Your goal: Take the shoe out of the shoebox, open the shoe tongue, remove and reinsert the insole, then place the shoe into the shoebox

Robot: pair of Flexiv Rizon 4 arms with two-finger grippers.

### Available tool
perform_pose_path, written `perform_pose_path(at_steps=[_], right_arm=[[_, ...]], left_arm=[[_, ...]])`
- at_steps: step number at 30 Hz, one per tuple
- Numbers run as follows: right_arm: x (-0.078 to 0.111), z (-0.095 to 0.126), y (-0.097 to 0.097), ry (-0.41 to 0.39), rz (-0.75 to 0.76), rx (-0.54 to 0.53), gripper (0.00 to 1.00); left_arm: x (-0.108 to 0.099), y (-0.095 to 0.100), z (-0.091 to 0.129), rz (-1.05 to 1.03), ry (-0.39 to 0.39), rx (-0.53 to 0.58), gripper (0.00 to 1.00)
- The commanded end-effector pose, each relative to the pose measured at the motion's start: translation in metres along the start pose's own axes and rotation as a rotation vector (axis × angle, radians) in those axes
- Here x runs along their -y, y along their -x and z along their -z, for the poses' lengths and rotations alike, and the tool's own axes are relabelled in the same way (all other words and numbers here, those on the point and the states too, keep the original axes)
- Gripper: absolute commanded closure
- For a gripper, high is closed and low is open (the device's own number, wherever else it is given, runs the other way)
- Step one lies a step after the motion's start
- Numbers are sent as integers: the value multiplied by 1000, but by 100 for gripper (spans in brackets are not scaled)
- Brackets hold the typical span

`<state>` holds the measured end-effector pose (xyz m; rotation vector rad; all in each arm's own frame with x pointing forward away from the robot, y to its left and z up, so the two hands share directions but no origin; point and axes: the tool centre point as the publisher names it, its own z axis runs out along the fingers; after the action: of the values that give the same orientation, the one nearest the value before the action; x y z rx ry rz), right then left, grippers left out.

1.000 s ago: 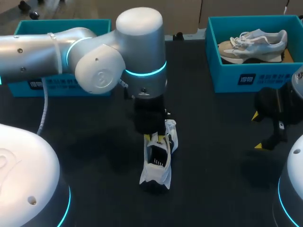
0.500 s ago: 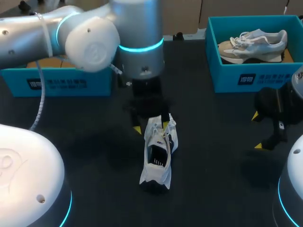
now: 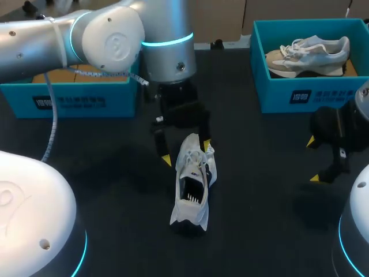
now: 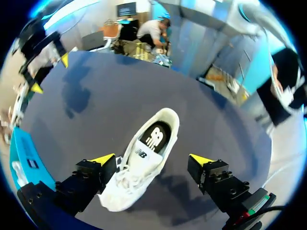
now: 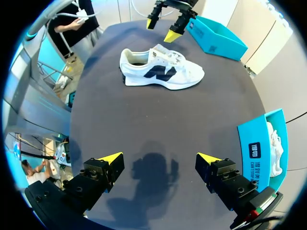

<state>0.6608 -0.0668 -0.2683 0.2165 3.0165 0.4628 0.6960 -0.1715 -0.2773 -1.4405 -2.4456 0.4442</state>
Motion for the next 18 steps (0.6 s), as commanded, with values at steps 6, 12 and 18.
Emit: perform_pose_path(at_steps=[6,12,18], right_arm=[[0,0,-2,-2,0,3,0],[0,0,-2,-2,0,3,0],[0,0,-2,-2,0,3,0]], left_arm=[[27,-16,-5,409,190,86,0],[27,-16,-5,409,190,86,0],[27,-24,-31,561,87,61,0]])
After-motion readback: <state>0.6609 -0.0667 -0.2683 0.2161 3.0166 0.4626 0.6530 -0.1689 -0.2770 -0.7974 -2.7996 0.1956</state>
